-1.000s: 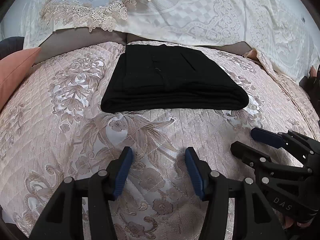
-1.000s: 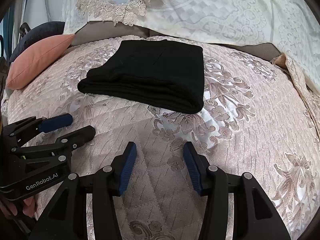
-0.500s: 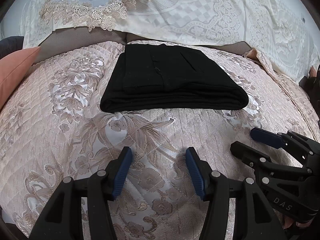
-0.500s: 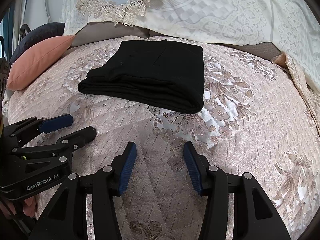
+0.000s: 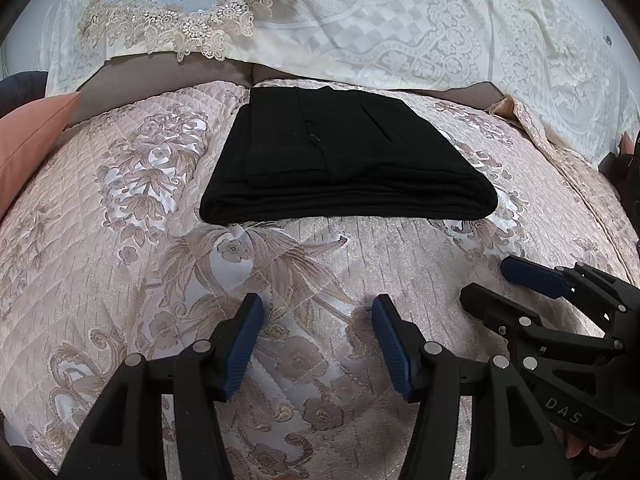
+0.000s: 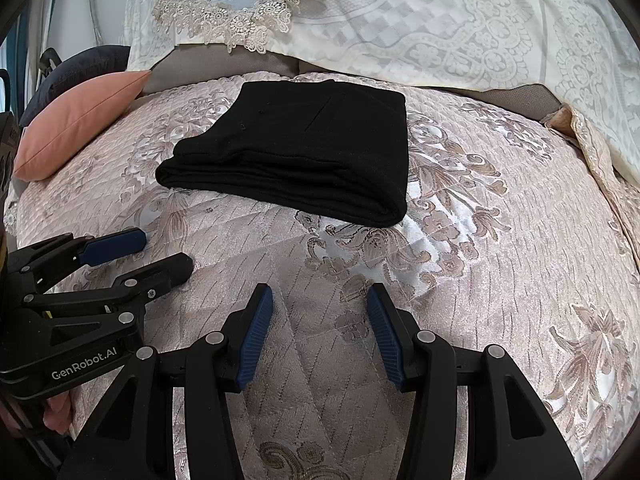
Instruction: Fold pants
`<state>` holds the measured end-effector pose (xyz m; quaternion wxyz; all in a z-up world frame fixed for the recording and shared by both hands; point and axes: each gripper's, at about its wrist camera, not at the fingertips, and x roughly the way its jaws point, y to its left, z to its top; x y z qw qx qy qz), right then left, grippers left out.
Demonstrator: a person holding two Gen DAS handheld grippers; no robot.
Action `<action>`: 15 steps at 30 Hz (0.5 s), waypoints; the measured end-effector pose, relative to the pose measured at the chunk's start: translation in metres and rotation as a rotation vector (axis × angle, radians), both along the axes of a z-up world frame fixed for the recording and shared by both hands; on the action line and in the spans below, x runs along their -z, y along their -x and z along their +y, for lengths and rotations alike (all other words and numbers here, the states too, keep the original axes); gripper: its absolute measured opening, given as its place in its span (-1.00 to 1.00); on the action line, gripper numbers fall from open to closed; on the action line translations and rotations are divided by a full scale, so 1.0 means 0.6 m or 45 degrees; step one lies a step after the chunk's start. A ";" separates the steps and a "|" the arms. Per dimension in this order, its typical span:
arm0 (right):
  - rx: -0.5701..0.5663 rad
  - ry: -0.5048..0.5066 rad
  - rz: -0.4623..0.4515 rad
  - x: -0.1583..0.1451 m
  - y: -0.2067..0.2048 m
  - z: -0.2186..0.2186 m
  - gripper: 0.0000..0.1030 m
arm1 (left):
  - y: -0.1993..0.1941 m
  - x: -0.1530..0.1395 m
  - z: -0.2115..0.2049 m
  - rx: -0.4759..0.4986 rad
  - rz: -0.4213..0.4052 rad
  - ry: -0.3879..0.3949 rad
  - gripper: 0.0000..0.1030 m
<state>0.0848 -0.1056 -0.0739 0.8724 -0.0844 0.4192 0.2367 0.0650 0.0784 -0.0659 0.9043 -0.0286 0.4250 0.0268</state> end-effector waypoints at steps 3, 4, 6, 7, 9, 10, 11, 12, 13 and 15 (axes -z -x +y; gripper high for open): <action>0.000 0.001 0.000 0.000 0.000 0.000 -0.03 | 0.000 0.000 -0.001 -0.004 0.003 0.000 0.18; 0.000 0.001 -0.001 0.000 0.000 0.000 -0.03 | 0.000 0.000 0.000 -0.006 0.004 0.003 0.18; 0.000 0.001 0.000 0.000 0.000 0.000 -0.03 | 0.000 0.000 0.000 -0.006 0.005 0.008 0.19; 0.001 0.001 0.000 0.000 0.000 0.000 -0.03 | -0.001 0.000 0.000 -0.005 0.006 0.010 0.20; 0.001 0.000 -0.001 0.000 0.000 0.000 -0.03 | 0.000 0.000 0.000 -0.003 0.007 0.012 0.21; 0.001 0.001 -0.001 0.000 0.000 0.000 -0.03 | -0.001 -0.001 0.000 -0.003 0.008 0.011 0.21; 0.001 0.002 -0.001 0.000 0.000 0.000 -0.03 | -0.001 0.000 0.000 -0.003 0.008 0.010 0.22; 0.001 0.002 -0.001 0.000 0.000 0.000 -0.03 | -0.001 -0.001 0.000 -0.004 0.008 0.009 0.22; 0.001 0.000 -0.001 0.000 0.000 0.000 -0.03 | -0.001 0.000 0.000 -0.004 0.008 0.008 0.22; 0.001 0.000 0.000 0.000 0.000 0.000 -0.03 | -0.002 -0.001 -0.001 -0.005 0.011 0.005 0.24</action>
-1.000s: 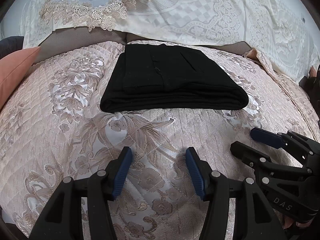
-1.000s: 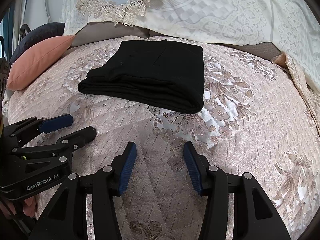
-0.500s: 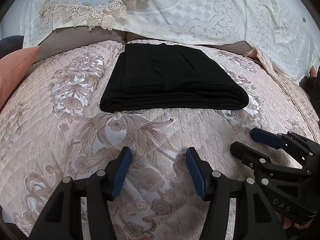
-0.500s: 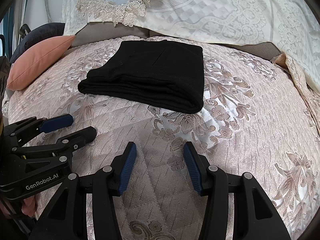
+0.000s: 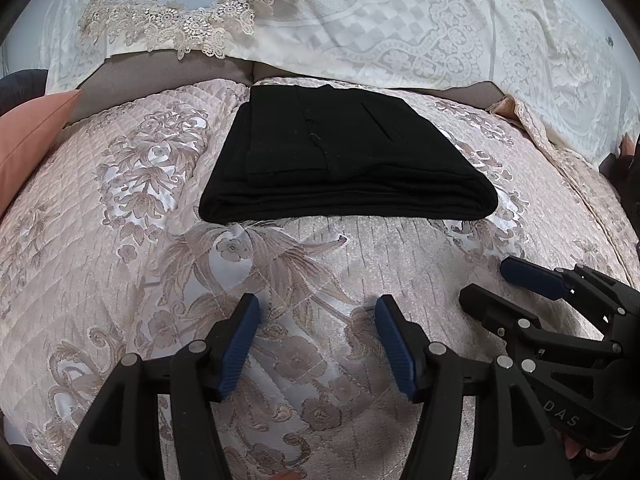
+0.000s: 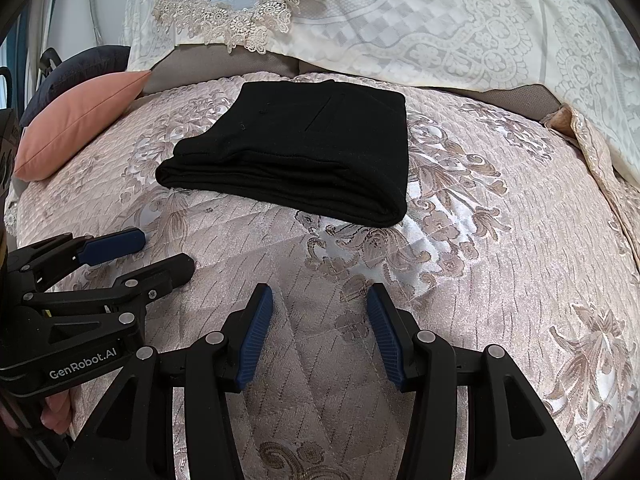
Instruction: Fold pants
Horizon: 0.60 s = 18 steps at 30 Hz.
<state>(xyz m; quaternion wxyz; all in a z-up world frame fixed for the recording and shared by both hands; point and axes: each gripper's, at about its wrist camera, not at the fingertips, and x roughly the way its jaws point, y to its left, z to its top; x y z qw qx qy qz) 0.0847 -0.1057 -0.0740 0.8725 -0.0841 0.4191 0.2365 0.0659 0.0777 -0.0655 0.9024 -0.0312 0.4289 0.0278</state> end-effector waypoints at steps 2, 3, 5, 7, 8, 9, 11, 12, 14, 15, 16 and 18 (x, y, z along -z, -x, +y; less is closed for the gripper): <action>0.000 0.001 0.000 0.000 0.001 0.000 -0.03 | 0.000 0.000 0.000 0.002 0.002 0.001 0.26; 0.000 0.001 0.000 0.000 0.000 0.000 -0.03 | -0.001 0.000 -0.001 0.002 0.003 0.002 0.28; 0.000 0.001 -0.001 0.000 0.001 0.000 -0.03 | -0.001 0.000 0.000 0.002 0.005 0.003 0.29; 0.001 0.001 -0.001 0.000 0.001 0.000 -0.03 | -0.003 0.000 -0.001 0.004 0.007 0.001 0.30; 0.001 0.001 -0.001 0.000 0.001 0.000 -0.03 | -0.002 0.001 -0.002 0.004 0.007 0.000 0.31; 0.001 0.001 -0.001 0.000 0.001 0.000 -0.03 | -0.003 0.001 -0.001 0.006 0.008 -0.001 0.31; 0.001 0.000 -0.001 0.000 0.001 0.000 -0.03 | -0.003 0.001 -0.001 0.004 0.008 0.001 0.31; 0.001 0.000 -0.001 0.000 0.001 0.000 -0.03 | -0.003 0.001 -0.001 0.005 0.008 0.001 0.32; 0.001 0.001 -0.001 0.000 0.001 0.000 -0.03 | -0.003 0.001 -0.001 0.005 0.008 0.001 0.32; 0.001 0.001 -0.001 0.000 0.001 0.000 -0.03 | -0.003 0.001 -0.001 0.005 0.008 0.000 0.32; 0.001 0.001 -0.001 0.000 0.001 0.000 -0.03 | -0.003 0.001 -0.001 0.005 0.008 -0.001 0.32; 0.001 0.001 -0.001 0.000 0.001 0.000 -0.03 | -0.003 0.001 -0.001 0.005 0.008 0.000 0.32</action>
